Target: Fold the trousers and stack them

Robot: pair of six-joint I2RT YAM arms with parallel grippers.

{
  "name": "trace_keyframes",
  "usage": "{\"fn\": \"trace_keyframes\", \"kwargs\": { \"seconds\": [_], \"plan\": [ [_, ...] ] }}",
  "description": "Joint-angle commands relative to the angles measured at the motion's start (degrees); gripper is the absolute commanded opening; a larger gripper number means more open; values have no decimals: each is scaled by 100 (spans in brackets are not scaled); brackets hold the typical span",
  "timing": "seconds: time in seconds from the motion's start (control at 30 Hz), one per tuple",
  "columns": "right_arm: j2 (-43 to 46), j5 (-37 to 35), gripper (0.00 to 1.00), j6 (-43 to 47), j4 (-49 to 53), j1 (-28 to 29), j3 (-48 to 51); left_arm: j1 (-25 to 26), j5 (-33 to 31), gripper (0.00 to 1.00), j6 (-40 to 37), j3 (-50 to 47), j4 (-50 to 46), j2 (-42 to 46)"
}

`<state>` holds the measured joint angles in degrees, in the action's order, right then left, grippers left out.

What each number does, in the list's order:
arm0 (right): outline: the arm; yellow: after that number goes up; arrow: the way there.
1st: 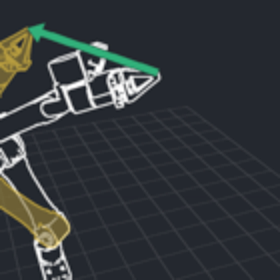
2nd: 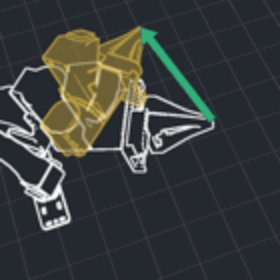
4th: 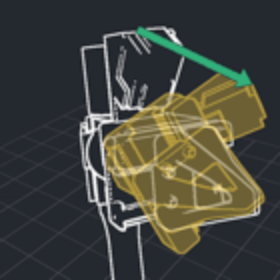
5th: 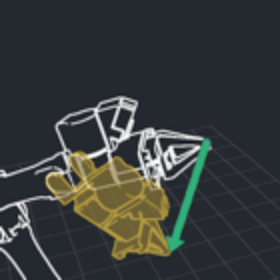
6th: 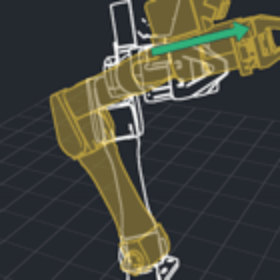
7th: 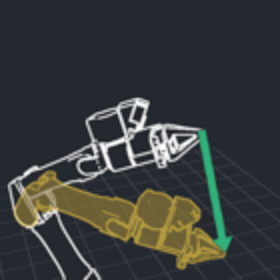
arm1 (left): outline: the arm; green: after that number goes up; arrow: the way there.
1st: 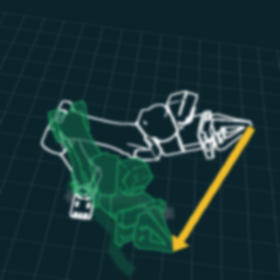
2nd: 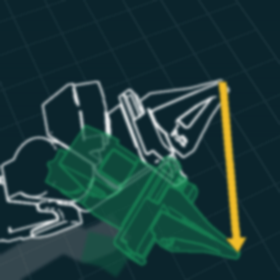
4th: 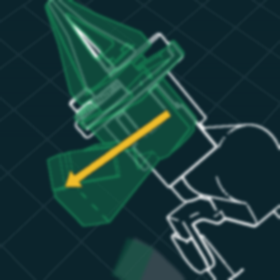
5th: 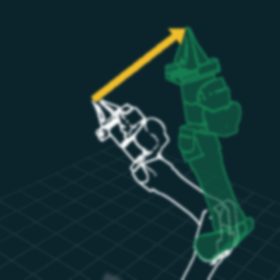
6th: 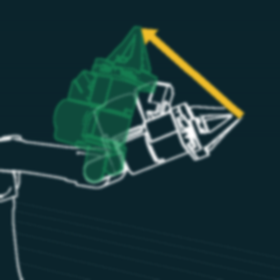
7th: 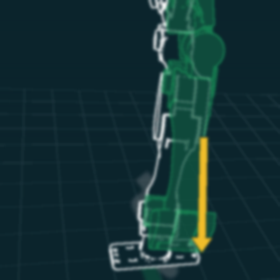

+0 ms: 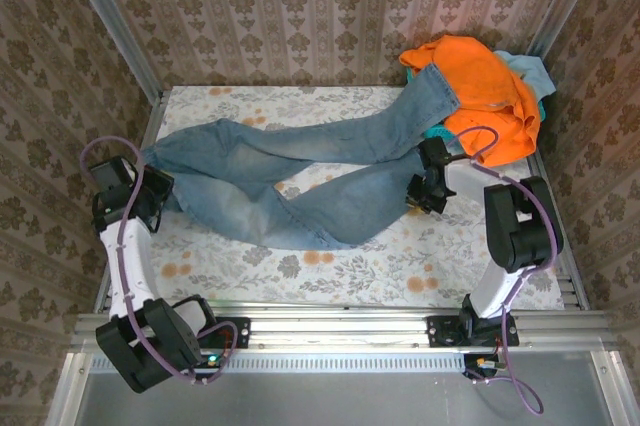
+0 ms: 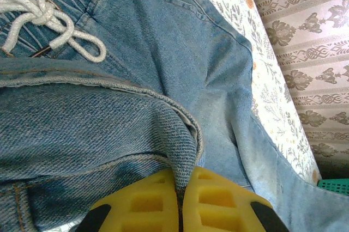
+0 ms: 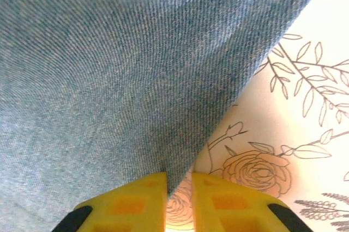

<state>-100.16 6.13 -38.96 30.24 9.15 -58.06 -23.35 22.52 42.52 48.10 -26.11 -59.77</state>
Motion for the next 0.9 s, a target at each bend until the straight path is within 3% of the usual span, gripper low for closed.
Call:
{"fn": "trace_keyframes", "kwargs": {
  "seconds": [0.0,0.07,0.1,0.23,0.57,0.87],
  "plan": [
    [-318,-85,14,186,-223,25,-203,-74,127,0,-145,-72,115,166],
    [-370,-105,1,239,-226,28,-271,-100,194,0,-204,-100,103,185],
    [-372,-103,0,235,-249,26,-284,-103,220,0,-211,-111,90,188],
    [-43,-291,0,239,-286,94,-186,-131,343,0,-261,-93,41,273],
    [1874,-526,0,358,19,-56,955,-133,444,0,-319,50,-121,575],
    [4161,-683,0,422,1333,-49,1034,-86,518,0,-332,255,-481,952]
  ]
}}
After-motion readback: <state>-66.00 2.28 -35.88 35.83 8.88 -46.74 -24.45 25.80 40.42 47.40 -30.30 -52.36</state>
